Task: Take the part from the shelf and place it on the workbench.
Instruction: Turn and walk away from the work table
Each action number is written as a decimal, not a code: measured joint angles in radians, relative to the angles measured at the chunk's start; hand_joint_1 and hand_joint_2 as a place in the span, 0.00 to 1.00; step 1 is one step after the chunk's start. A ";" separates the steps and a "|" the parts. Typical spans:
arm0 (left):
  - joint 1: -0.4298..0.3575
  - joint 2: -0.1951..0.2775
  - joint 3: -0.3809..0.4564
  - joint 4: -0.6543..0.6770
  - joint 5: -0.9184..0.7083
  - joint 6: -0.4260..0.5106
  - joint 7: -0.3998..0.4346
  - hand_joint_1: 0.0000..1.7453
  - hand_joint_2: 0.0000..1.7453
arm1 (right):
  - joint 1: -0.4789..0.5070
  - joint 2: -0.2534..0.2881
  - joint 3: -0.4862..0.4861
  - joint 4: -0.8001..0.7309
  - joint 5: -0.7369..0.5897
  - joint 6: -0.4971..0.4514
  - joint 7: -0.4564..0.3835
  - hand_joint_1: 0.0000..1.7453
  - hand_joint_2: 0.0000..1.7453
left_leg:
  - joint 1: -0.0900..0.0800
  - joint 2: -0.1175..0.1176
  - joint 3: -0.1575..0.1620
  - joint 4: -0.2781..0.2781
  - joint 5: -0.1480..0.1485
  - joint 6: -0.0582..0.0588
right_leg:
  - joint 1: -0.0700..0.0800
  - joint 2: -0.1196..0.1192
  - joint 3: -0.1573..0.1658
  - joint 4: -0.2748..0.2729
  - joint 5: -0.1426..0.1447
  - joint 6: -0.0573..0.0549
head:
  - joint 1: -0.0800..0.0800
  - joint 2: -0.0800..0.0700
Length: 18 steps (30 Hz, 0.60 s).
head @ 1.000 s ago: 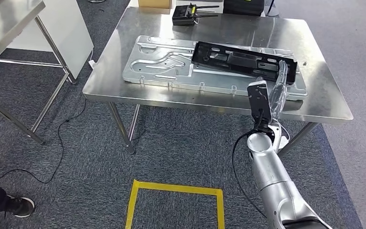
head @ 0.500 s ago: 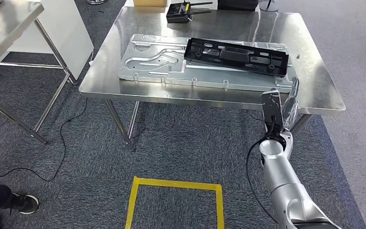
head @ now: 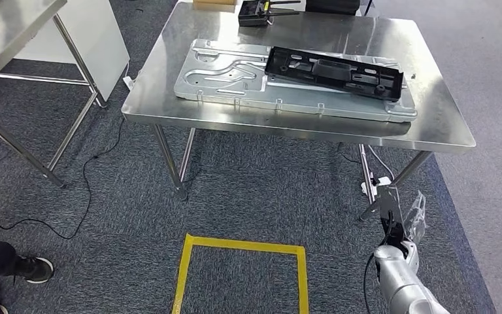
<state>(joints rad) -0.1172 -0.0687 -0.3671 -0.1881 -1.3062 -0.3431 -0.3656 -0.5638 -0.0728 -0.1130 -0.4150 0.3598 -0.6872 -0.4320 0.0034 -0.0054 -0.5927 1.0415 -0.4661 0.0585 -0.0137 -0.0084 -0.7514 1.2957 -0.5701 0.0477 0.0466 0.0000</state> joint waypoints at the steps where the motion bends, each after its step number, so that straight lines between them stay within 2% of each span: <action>1: 0.000 0.000 0.002 0.000 0.000 -0.001 0.000 0.00 0.00 | 0.005 -0.002 -0.005 0.012 0.000 0.000 0.002 0.00 0.00 | -0.001 0.001 -0.005 0.000 0.004 0.000 | 0.000 0.000 0.005 0.011 0.000 -0.001 | 0.000 0.000; 2: 0.001 0.000 0.003 0.000 0.000 -0.001 0.001 0.00 0.00 | 0.009 -0.003 -0.008 0.022 0.001 0.000 0.004 0.00 0.00 | -0.002 0.002 -0.010 0.001 0.007 -0.001 | 0.000 0.000 0.029 -0.018 0.016 -0.003 | 0.000 0.000; 4: 0.001 -0.002 0.006 0.000 0.000 -0.001 0.001 0.00 0.00 | 0.008 -0.007 -0.015 0.033 0.004 -0.001 0.008 0.00 0.00 | -0.004 0.002 -0.015 0.001 0.013 -0.005 | 0.002 0.000 0.118 -0.151 0.060 -0.014 | 0.000 0.000; 5: 0.001 -0.002 0.006 0.000 0.000 -0.001 0.001 0.00 0.00 | 0.006 -0.008 -0.018 0.036 0.005 -0.001 0.009 0.00 0.00 | -0.006 0.002 -0.017 0.002 0.016 -0.008 | 0.006 0.000 0.153 -0.211 0.074 -0.019 | 0.000 0.000; 6: 0.001 -0.003 0.007 0.000 0.000 -0.001 0.001 0.00 0.00 | 0.003 -0.010 -0.020 0.039 0.006 -0.001 0.010 0.00 0.00 | -0.007 0.002 -0.018 0.002 0.018 -0.012 | 0.009 0.000 0.175 -0.249 0.081 -0.024 | 0.000 0.000; 8: 0.001 -0.003 0.008 0.000 0.000 -0.002 0.002 0.00 0.00 | 0.002 -0.013 -0.024 0.045 0.009 -0.002 0.014 0.00 0.00 | -0.008 0.002 -0.019 -0.001 0.025 -0.023 | 0.015 0.000 0.181 -0.267 0.086 -0.033 | 0.000 0.000; 10: 0.002 -0.002 0.010 0.000 0.001 -0.003 0.004 0.00 0.00 | 0.002 -0.014 -0.028 0.053 0.016 -0.003 0.037 0.00 0.00 | -0.009 0.001 -0.024 0.003 0.018 -0.035 | 0.009 -0.003 0.178 -0.277 0.099 -0.044 | 0.000 0.000; 11: 0.002 -0.002 0.011 0.000 0.002 -0.003 0.004 0.00 0.00 | 0.003 -0.015 -0.030 0.056 0.021 -0.003 0.057 0.00 0.00 | -0.010 0.001 -0.032 0.022 -0.002 -0.040 | 0.005 -0.004 0.176 -0.283 0.107 -0.051 | -0.001 0.000; 12: 0.003 -0.002 0.013 0.000 0.003 -0.004 0.006 0.00 0.00 | 0.007 -0.015 -0.034 0.062 0.025 -0.004 0.080 0.00 0.00 | -0.010 0.001 -0.046 0.061 -0.036 -0.044 | 0.003 -0.005 0.172 -0.287 0.114 -0.056 | -0.002 0.000; 14: 0.006 -0.002 0.018 0.000 0.012 -0.004 0.010 0.00 0.00 | 0.027 -0.019 -0.046 0.076 0.029 -0.003 0.125 0.00 0.00 | -0.009 0.000 -0.087 0.182 -0.115 -0.050 | 0.006 -0.008 0.161 -0.288 0.122 -0.062 | -0.003 0.000; 15: 0.007 -0.002 0.021 0.000 0.019 -0.004 0.012 0.00 0.00 | 0.042 -0.021 -0.054 0.086 0.030 -0.002 0.147 0.00 0.00 | -0.009 0.000 -0.100 0.233 -0.139 -0.052 | 0.007 -0.010 0.155 -0.286 0.125 -0.063 | -0.003 0.000; 16: 0.010 -0.002 0.026 0.000 0.026 -0.004 0.016 0.00 0.00 | 0.060 -0.023 -0.062 0.096 0.031 -0.001 0.167 0.00 0.00 | -0.009 0.000 -0.098 0.252 -0.144 -0.054 | 0.008 -0.011 0.149 -0.284 0.127 -0.062 | -0.003 0.000; 17: 0.013 -0.002 0.031 0.000 0.032 -0.004 0.019 0.00 0.00 | 0.077 -0.026 -0.068 0.105 0.032 0.000 0.187 0.00 0.00 | -0.009 0.000 -0.077 0.233 -0.131 -0.055 | 0.008 -0.011 0.143 -0.280 0.129 -0.061 | -0.003 0.000; 18: 0.015 -0.002 0.037 0.000 0.038 -0.004 0.022 0.00 0.00 | 0.094 -0.027 -0.074 0.114 0.032 0.002 0.206 0.00 0.00 | -0.008 0.000 -0.041 0.179 -0.105 -0.055 | 0.008 -0.011 0.138 -0.275 0.130 -0.059 | -0.003 0.000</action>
<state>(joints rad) -0.1020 -0.0703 -0.3305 -0.1881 -1.2686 -0.3475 -0.3432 -0.4700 -0.1000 -0.1873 -0.3015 0.3921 -0.6857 -0.2257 -0.0048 -0.0050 -0.6334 1.2206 -0.5710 0.0034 -0.0059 -0.0194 -0.6138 1.0210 -0.4398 -0.0118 0.0435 0.0000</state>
